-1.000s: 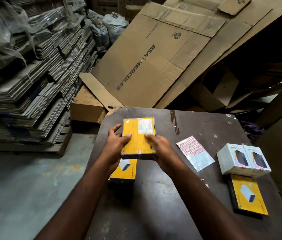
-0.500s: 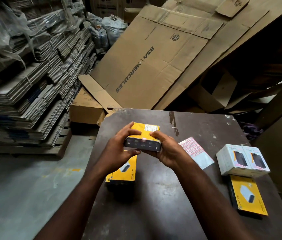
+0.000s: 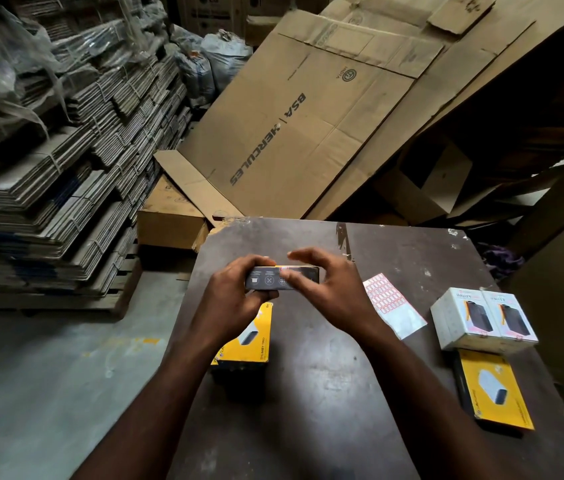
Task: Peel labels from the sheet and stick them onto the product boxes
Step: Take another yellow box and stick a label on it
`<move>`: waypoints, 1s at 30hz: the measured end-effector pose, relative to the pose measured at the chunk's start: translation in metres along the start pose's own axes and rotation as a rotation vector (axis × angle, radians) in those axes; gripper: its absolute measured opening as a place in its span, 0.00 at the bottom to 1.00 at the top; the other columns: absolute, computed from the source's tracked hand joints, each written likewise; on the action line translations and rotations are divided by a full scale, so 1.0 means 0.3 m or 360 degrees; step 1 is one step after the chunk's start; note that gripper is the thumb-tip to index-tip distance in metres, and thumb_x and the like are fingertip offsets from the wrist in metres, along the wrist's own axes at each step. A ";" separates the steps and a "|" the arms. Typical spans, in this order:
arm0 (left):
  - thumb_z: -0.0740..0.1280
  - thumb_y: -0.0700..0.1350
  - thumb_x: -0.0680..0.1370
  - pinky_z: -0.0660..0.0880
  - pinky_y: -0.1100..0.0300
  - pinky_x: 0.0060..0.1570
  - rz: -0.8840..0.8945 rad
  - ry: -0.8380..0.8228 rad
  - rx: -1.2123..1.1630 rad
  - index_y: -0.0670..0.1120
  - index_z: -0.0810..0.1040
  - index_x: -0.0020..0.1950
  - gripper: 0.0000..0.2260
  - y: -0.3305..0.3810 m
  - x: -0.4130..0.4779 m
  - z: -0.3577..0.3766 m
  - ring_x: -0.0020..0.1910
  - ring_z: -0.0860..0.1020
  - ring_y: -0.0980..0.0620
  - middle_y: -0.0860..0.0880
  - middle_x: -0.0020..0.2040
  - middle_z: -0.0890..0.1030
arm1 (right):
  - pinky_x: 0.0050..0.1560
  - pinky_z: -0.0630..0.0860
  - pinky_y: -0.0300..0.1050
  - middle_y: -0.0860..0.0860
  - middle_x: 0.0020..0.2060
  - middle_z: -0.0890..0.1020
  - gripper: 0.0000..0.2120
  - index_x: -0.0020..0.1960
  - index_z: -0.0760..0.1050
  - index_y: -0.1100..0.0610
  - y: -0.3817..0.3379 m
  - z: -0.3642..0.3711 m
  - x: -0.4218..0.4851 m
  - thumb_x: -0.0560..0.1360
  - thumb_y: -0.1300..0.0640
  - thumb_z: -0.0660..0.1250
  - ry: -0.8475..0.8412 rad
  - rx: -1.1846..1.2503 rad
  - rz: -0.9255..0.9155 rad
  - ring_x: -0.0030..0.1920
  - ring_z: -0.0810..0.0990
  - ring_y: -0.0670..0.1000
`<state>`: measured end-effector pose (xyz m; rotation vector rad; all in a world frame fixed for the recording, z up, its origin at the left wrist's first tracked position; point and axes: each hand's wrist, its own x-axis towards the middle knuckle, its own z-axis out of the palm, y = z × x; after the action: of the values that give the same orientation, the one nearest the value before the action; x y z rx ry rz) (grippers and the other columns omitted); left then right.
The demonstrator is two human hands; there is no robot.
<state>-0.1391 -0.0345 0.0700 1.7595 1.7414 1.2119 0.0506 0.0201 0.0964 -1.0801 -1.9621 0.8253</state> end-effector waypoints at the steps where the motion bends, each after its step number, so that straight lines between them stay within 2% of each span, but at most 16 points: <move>1: 0.79 0.44 0.69 0.78 0.64 0.47 -0.0006 -0.0025 -0.0010 0.54 0.79 0.57 0.20 0.002 0.001 -0.002 0.51 0.80 0.58 0.57 0.53 0.82 | 0.45 0.75 0.29 0.45 0.49 0.85 0.15 0.56 0.83 0.54 0.003 0.003 -0.003 0.73 0.47 0.75 -0.0049 -0.0037 -0.0056 0.48 0.82 0.39; 4: 0.79 0.44 0.69 0.79 0.62 0.47 0.0006 -0.0110 0.0004 0.54 0.79 0.57 0.19 0.002 0.001 -0.006 0.51 0.81 0.58 0.57 0.52 0.82 | 0.44 0.79 0.34 0.46 0.45 0.86 0.14 0.52 0.85 0.54 0.020 0.010 -0.001 0.71 0.48 0.77 -0.0056 -0.0112 -0.0098 0.46 0.83 0.42; 10: 0.80 0.43 0.68 0.79 0.59 0.45 0.0063 -0.0154 0.0061 0.54 0.80 0.56 0.19 0.003 -0.012 -0.011 0.49 0.81 0.58 0.58 0.50 0.82 | 0.44 0.77 0.31 0.47 0.42 0.87 0.10 0.48 0.87 0.55 0.028 -0.005 0.013 0.72 0.50 0.76 -0.0133 -0.0091 -0.0139 0.43 0.84 0.39; 17: 0.79 0.44 0.68 0.78 0.56 0.45 0.0039 -0.0205 0.0087 0.55 0.79 0.53 0.17 0.004 -0.018 -0.013 0.47 0.80 0.59 0.59 0.47 0.82 | 0.41 0.78 0.39 0.48 0.40 0.87 0.07 0.47 0.86 0.55 0.040 0.010 0.002 0.75 0.51 0.74 -0.0100 -0.0208 -0.0246 0.39 0.83 0.43; 22: 0.79 0.44 0.67 0.76 0.63 0.42 -0.0008 -0.0266 0.0121 0.55 0.79 0.52 0.17 0.005 -0.017 -0.009 0.45 0.79 0.61 0.59 0.46 0.82 | 0.37 0.74 0.37 0.49 0.38 0.85 0.08 0.47 0.85 0.54 0.050 0.017 -0.007 0.78 0.51 0.69 -0.0076 -0.0345 -0.0351 0.36 0.80 0.43; 26: 0.79 0.43 0.67 0.72 0.71 0.39 -0.0042 -0.0305 0.0140 0.55 0.80 0.52 0.17 0.012 -0.020 -0.011 0.45 0.78 0.64 0.60 0.44 0.82 | 0.36 0.73 0.39 0.48 0.37 0.84 0.10 0.46 0.83 0.55 0.060 0.018 -0.011 0.80 0.51 0.67 -0.0026 -0.0270 -0.0296 0.35 0.79 0.44; 30: 0.79 0.44 0.68 0.70 0.73 0.39 -0.0077 -0.0314 0.0128 0.55 0.80 0.52 0.16 0.014 -0.018 -0.012 0.45 0.78 0.65 0.60 0.44 0.82 | 0.44 0.79 0.37 0.47 0.44 0.85 0.09 0.51 0.82 0.55 0.067 0.003 -0.020 0.76 0.50 0.72 -0.0190 -0.0102 -0.0250 0.44 0.84 0.42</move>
<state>-0.1387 -0.0414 0.0737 1.8040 1.7273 0.9257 0.0602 0.0236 0.0779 -0.9172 -2.1555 0.7615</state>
